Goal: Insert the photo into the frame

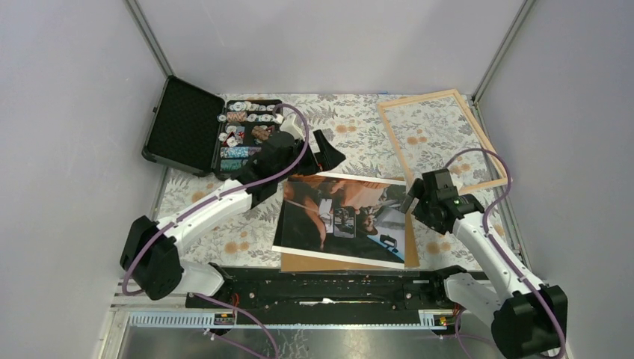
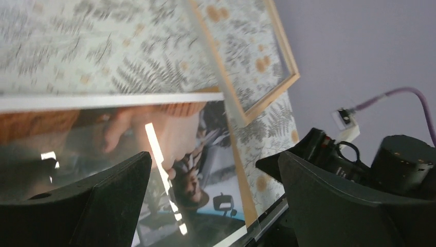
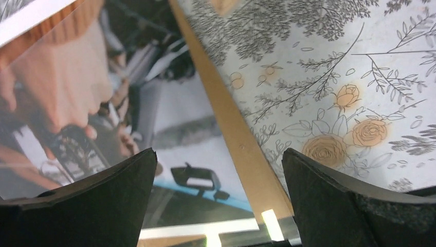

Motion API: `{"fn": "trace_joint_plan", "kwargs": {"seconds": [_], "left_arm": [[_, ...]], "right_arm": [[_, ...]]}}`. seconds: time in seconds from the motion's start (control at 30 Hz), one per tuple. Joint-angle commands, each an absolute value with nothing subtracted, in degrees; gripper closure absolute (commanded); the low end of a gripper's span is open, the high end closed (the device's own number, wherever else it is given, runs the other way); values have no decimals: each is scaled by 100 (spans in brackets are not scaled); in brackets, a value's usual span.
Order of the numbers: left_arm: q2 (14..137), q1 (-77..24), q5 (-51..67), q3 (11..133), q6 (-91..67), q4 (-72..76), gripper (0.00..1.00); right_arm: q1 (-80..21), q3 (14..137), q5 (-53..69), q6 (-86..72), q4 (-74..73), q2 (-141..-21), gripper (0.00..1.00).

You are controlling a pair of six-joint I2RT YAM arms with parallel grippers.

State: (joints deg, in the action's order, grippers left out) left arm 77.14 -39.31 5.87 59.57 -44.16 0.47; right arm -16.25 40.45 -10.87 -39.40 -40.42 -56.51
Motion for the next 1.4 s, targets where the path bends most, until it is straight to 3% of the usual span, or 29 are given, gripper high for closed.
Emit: {"fn": "trace_joint_plan", "kwargs": {"seconds": [0.0,0.3,0.8,1.37], "left_arm": [[7905,-3937,290,5665,-5452,170,1],[8408,-4021,813,4734,-6666,950,1],[8909,-4096,725,4425,-6636,1362,1],[9395,-4148,702,4397,-7010,1016,1]], "right_arm": [[-703,3353,-71,-4185,-3025,-5543,0],[-50,2865,716,-3894,-2286,-5647,0],[789,2380,2278,-3803,-1002,-5991,0],[958,2309,2673,-3636,-323,-6721,0]]}}
